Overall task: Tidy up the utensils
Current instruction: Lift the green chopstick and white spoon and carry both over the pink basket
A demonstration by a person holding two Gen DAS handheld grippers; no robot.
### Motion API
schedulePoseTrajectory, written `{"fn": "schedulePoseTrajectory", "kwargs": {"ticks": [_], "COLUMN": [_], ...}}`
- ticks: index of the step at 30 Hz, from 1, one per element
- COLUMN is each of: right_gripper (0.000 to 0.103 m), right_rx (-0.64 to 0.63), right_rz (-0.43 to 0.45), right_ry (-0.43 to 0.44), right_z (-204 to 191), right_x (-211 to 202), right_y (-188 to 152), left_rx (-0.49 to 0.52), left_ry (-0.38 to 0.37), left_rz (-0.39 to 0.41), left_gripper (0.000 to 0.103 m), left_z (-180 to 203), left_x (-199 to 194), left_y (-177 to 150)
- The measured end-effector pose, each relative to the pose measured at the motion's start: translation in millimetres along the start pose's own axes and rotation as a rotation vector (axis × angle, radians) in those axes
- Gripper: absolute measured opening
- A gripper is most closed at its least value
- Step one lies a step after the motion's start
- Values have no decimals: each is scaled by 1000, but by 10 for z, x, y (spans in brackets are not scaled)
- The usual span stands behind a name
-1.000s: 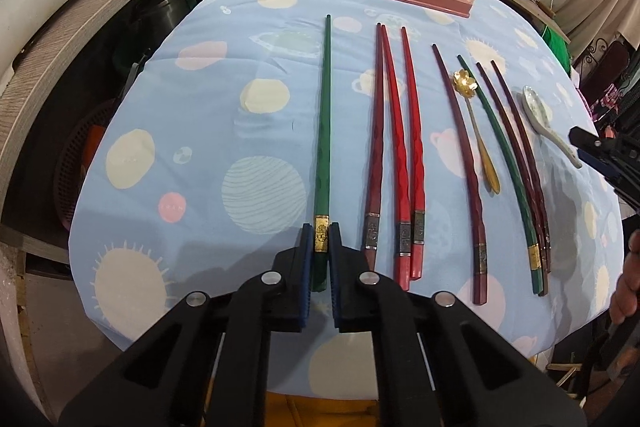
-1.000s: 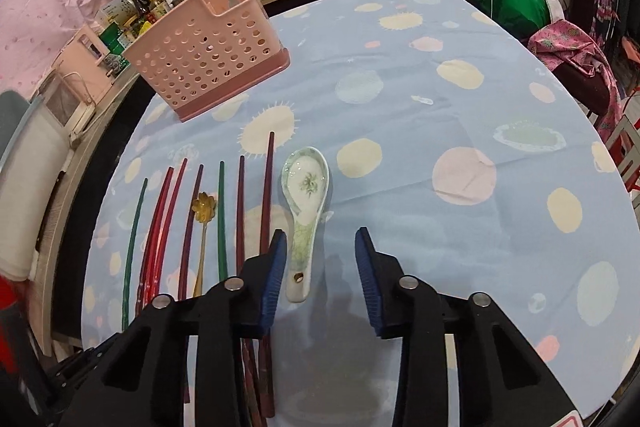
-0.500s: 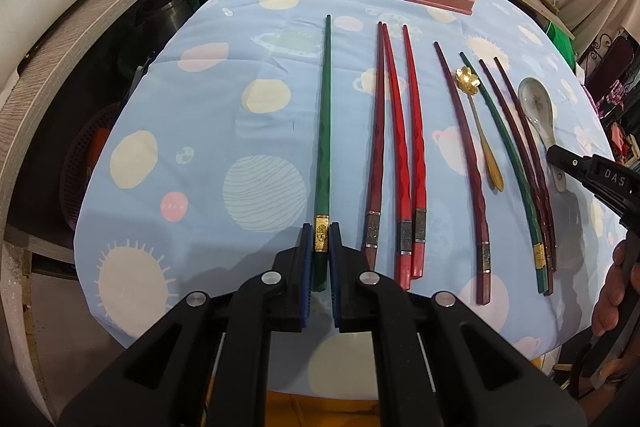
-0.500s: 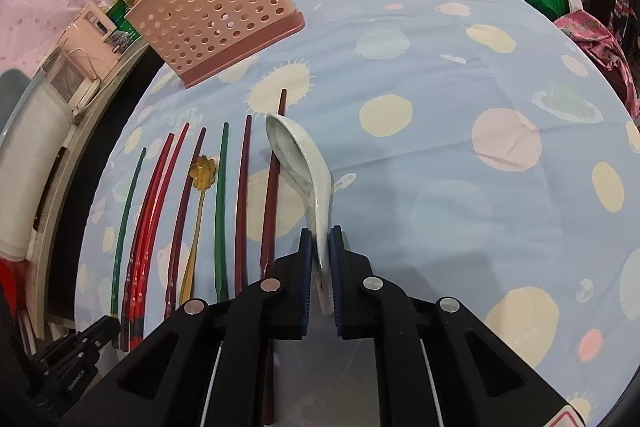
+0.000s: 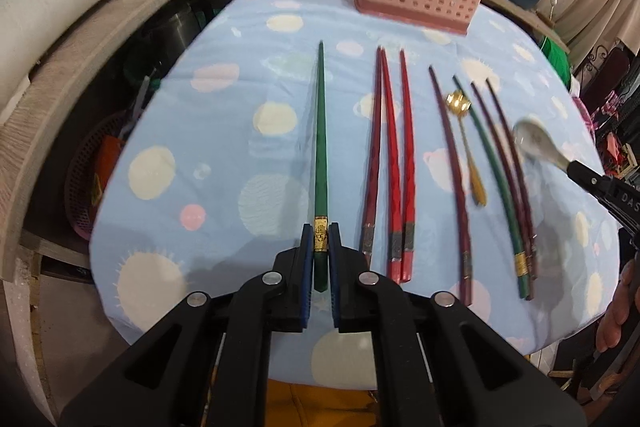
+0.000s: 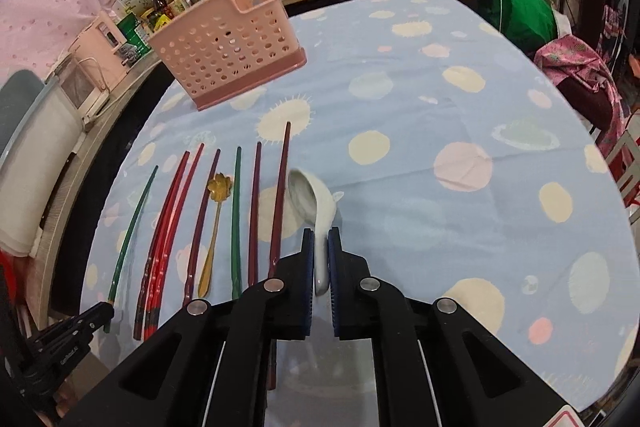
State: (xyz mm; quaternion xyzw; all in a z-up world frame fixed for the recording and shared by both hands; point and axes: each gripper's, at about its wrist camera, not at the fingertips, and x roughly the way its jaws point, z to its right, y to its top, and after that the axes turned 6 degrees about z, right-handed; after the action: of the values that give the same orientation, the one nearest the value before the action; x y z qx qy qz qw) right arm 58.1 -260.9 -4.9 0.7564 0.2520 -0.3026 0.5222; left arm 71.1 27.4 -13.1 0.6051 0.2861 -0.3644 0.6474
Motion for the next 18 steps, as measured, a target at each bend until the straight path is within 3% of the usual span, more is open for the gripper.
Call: {"fn": "schedulePoseTrajectory", "kwargs": {"ticks": [9,18], "right_gripper": [7,7], "right_rx": [-14,-22], "right_rz": [109,196], "right_ry": [-7,63], "right_z": [-15,-199], "right_x": [-438,-416], "right_y": [472,1220], "left_rx": [-36,-21], "left_ry": [-25,-61], "left_rz": [191,407], "left_gripper": [7,7], "left_z": [-20,164], "left_x": [-634,-1074], "left_y": [727,1835]}}
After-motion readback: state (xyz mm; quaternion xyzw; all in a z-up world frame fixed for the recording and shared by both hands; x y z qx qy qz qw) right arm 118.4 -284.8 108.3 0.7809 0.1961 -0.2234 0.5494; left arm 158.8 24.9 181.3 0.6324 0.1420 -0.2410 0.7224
